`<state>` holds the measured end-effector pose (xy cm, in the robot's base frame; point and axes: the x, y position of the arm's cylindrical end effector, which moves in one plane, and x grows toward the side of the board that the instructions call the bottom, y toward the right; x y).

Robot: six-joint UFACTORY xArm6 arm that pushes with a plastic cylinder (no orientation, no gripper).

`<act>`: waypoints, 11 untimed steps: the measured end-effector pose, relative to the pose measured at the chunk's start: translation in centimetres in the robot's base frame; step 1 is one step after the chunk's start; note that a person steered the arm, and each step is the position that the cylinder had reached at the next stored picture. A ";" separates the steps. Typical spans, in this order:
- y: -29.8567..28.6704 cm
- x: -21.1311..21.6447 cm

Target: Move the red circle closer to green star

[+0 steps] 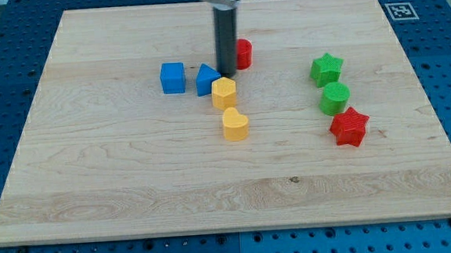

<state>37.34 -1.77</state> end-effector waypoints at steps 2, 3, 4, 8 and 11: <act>-3.1 -2.7; -3.1 -2.7; -2.1 -2.7; 8.7 -2.7; 11.7 -2.8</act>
